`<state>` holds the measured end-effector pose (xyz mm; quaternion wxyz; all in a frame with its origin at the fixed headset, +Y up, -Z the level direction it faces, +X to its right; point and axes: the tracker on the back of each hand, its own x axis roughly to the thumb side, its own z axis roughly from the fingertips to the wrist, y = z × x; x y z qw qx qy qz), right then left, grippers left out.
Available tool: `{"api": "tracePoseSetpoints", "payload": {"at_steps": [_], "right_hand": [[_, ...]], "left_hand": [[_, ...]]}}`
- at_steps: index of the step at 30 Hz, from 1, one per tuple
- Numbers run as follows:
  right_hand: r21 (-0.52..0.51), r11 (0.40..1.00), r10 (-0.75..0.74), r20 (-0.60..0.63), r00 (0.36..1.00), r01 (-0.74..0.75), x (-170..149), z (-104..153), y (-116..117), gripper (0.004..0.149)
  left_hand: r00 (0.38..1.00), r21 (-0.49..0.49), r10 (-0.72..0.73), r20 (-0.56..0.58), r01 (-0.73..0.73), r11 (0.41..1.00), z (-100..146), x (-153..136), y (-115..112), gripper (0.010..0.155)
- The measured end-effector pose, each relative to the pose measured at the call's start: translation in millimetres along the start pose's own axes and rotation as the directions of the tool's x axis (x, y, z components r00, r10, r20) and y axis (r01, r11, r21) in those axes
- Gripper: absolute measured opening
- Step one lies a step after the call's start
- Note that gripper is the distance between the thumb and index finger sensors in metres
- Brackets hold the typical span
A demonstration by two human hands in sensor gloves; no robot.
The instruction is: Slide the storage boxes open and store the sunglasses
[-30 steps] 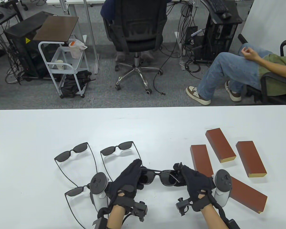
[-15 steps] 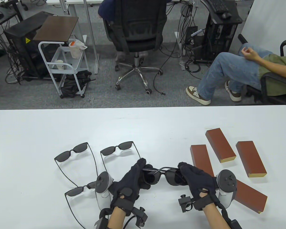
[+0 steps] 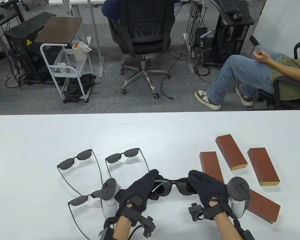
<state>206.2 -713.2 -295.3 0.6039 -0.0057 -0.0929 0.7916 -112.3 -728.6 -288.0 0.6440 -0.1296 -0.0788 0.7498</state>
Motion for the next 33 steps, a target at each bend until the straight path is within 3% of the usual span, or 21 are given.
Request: {"api": "tracePoseSetpoints", "payload": {"at_steps": [3, 6, 9, 12, 16, 20, 22, 29, 33], "right_hand": [[0.003, 0.998, 0.066, 0.052, 0.996, -0.067, 5.4, 0.5, 0.2, 0.044], [-0.016, 0.994, 0.113, 0.101, 0.988, -0.112, 10.3, 2.4, 2.3, 0.045], [-0.039, 0.981, 0.195, 0.167, 0.967, -0.191, 18.2, 6.0, 5.7, 0.053], [-0.064, 0.935, 0.353, 0.294, 0.888, -0.350, 28.7, 11.0, 12.9, 0.054], [-0.069, 0.836, 0.500, 0.503, 0.705, -0.544, 42.5, 20.7, 34.0, 0.046], [-0.126, 0.739, 0.592, 0.590, 0.548, -0.662, 50.5, 30.6, 51.9, 0.042], [-0.145, 0.721, 0.593, 0.636, 0.494, -0.678, 52.6, 34.5, 58.8, 0.039], [-0.152, 0.598, 0.682, 0.614, 0.399, -0.787, 49.8, 36.5, 70.1, 0.038], [-0.128, 0.554, 0.703, 0.601, 0.380, -0.823, 44.9, 35.5, 74.3, 0.038]], "left_hand": [[0.998, 0.064, -0.046, -0.038, 0.048, 0.997, 0.6, -2.0, 3.8, 0.045], [0.996, 0.048, -0.006, -0.086, 0.010, 0.999, 0.3, -7.5, 7.5, 0.043], [0.995, 0.086, -0.002, -0.100, 0.011, 0.996, 0.9, -9.9, 9.6, 0.043], [0.994, 0.085, -0.026, -0.107, 0.035, 0.996, 0.9, -10.8, 9.8, 0.043], [0.991, 0.058, -0.040, -0.129, 0.048, 0.997, -0.8, -15.1, 8.4, 0.043], [0.986, 0.040, -0.083, -0.142, 0.090, 0.995, -2.0, -18.2, 7.2, 0.043], [0.986, 0.006, -0.097, -0.137, 0.099, 0.995, -3.9, -21.0, 6.1, 0.043], [0.974, -0.027, -0.159, -0.158, 0.157, 0.987, -7.7, -30.1, 8.8, 0.043], [0.945, 0.017, -0.284, -0.161, 0.290, 0.957, -6.4, -28.0, 10.3, 0.044]]}}
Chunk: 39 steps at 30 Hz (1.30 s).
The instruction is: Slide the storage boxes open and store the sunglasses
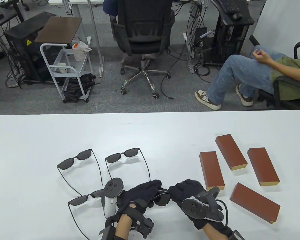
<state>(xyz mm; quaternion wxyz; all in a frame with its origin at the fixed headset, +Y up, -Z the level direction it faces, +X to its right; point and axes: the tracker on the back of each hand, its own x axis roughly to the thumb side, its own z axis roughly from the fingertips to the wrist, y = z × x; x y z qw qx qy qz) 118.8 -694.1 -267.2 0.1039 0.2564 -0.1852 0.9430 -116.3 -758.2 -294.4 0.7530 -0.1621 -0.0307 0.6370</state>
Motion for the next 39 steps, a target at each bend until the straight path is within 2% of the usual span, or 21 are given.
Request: {"api": "tracePoseSetpoints", "payload": {"at_steps": [4, 7, 10, 14, 21, 27, 30, 34, 39], "right_hand": [[0.114, 0.993, 0.014, -0.006, 1.000, -0.014, -2.7, 0.2, 11.7, 0.038], [0.196, 0.980, 0.028, -0.008, 1.000, -0.025, -3.0, 0.5, 21.9, 0.038], [0.284, 0.957, 0.061, 0.010, 0.998, -0.062, -0.3, 0.6, 32.9, 0.038], [0.350, 0.932, 0.085, 0.038, 0.996, -0.093, 4.1, 1.5, 44.4, 0.038], [0.395, 0.916, 0.069, 0.009, 0.998, -0.067, 1.9, 3.8, 57.1, 0.039], [0.407, 0.912, 0.057, -0.013, 0.998, -0.046, -1.2, 5.1, 59.7, 0.040], [0.410, 0.912, 0.032, -0.037, 0.999, -0.014, -4.8, 5.1, 55.7, 0.043], [0.350, 0.935, -0.020, -0.097, 0.995, 0.053, -17.5, 3.0, 38.9, 0.046], [0.317, 0.944, 0.131, -0.094, 0.987, -0.095, -45.4, 2.0, 12.7, 0.054]], "left_hand": [[0.981, 0.189, -0.192, 0.016, 0.186, 0.964, 7.3, 7.5, 9.8, 0.051], [0.919, 0.356, -0.389, 0.063, 0.343, 0.869, 14.0, 17.9, 17.7, 0.053], [0.836, 0.406, -0.544, 0.069, 0.475, 0.781, 16.8, 23.7, 22.3, 0.055], [0.799, 0.426, -0.600, 0.038, 0.530, 0.733, 16.5, 23.2, 27.4, 0.057], [0.809, 0.457, -0.587, 0.023, 0.514, 0.726, 18.3, 25.9, 31.9, 0.057], [0.737, 0.453, -0.676, 0.020, 0.596, 0.663, 17.4, 30.8, 25.8, 0.057], [0.724, 0.451, -0.689, 0.022, 0.608, 0.653, 17.2, 31.5, 24.1, 0.057], [0.724, 0.449, -0.690, 0.031, 0.606, 0.656, 16.8, 32.6, 22.7, 0.059], [0.711, 0.427, -0.702, 0.043, 0.622, 0.656, 15.4, 32.5, 19.2, 0.066]]}}
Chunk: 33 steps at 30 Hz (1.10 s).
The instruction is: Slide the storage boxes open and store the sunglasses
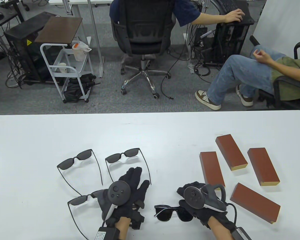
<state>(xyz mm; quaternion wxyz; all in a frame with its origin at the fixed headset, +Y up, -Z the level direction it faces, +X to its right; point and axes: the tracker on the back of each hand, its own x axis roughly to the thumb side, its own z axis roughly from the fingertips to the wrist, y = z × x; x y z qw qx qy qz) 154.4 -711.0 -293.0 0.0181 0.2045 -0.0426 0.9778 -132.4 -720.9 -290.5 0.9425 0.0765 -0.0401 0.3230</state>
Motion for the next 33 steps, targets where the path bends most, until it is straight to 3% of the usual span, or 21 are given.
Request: {"api": "tracePoseSetpoints", "payload": {"at_steps": [5, 10, 15, 19, 23, 33], "right_hand": [[0.055, 0.984, 0.174, -0.066, 0.983, -0.170, -46.2, 15.1, -10.7, 0.063], [0.215, 0.946, 0.290, -0.213, 0.933, -0.244, -106.1, 40.8, -8.7, 0.076], [0.340, 0.932, 0.260, -0.386, 0.885, -0.126, -147.2, 62.9, 0.6, 0.092], [0.335, 0.942, 0.192, -0.478, 0.857, -0.024, -174.7, 79.8, 7.0, 0.097], [0.307, 0.945, 0.079, -0.555, 0.828, 0.115, -191.6, 91.5, 13.0, 0.099], [0.371, 0.921, 0.110, -0.543, 0.833, 0.120, -191.5, 85.3, 24.5, 0.091]], "left_hand": [[1.000, -0.009, -0.006, 0.008, 0.006, 1.000, -0.3, 1.8, -0.7, 0.070], [0.999, -0.015, -0.029, 0.021, 0.029, 0.999, -0.7, 2.5, -1.7, 0.072], [0.999, -0.023, -0.040, 0.030, 0.041, 0.999, -0.5, 3.7, -3.2, 0.074], [0.998, -0.031, -0.055, 0.038, 0.056, 0.998, 0.1, 4.4, -4.2, 0.075], [0.997, -0.042, -0.064, 0.041, 0.066, 0.997, 0.6, 4.6, -4.6, 0.077], [0.997, -0.052, -0.077, 0.030, 0.079, 0.996, 1.6, 3.4, -5.6, 0.079]]}}
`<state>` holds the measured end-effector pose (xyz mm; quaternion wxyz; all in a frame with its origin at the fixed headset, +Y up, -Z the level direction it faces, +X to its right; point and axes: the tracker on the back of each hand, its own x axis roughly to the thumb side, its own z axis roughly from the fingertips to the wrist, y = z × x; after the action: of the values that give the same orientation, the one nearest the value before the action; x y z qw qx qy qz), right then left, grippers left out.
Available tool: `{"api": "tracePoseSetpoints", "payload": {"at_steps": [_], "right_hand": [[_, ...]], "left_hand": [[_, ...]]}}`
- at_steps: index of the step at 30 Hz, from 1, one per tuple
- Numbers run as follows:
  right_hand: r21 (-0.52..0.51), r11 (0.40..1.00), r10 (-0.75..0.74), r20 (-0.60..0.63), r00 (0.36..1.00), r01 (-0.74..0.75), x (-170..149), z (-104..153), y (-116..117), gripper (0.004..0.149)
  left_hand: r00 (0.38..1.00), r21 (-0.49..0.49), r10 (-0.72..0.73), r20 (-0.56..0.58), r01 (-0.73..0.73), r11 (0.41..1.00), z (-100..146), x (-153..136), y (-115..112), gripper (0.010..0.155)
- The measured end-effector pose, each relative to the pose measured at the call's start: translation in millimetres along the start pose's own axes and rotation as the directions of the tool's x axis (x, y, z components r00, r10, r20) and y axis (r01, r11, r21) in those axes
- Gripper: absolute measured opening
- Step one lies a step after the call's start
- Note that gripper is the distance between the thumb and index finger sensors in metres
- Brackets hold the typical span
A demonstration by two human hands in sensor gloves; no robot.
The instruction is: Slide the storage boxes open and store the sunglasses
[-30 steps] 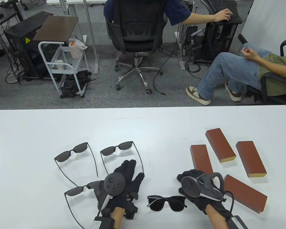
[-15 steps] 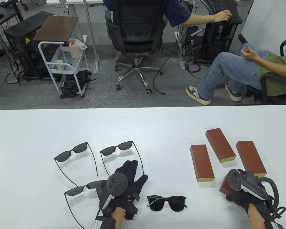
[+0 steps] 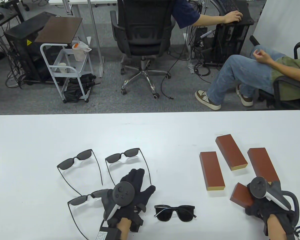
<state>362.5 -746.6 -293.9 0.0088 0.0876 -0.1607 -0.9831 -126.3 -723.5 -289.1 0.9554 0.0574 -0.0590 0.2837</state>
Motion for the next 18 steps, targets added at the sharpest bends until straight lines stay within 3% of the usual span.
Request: {"api": "tracePoseSetpoints", "payload": {"at_steps": [5, 11, 18], "right_hand": [[-0.050, 0.997, -0.068, -0.041, 0.997, 0.066, -1.4, 4.1, -4.9, 0.089], [-0.131, 0.986, -0.102, 0.003, 0.995, 0.101, 4.6, 13.1, -24.2, 0.089], [-0.214, 0.977, 0.055, 0.172, 0.983, -0.017, 72.1, 19.5, -53.1, 0.088]], "left_hand": [[1.000, -0.003, -0.018, 0.011, 0.018, 1.000, -0.1, 1.0, 0.5, 0.079], [0.998, -0.021, -0.033, 0.048, 0.034, 0.999, -1.0, 4.7, 0.3, 0.085], [0.988, -0.057, -0.062, 0.139, 0.070, 0.996, -0.4, 12.8, -3.1, 0.093]]}}
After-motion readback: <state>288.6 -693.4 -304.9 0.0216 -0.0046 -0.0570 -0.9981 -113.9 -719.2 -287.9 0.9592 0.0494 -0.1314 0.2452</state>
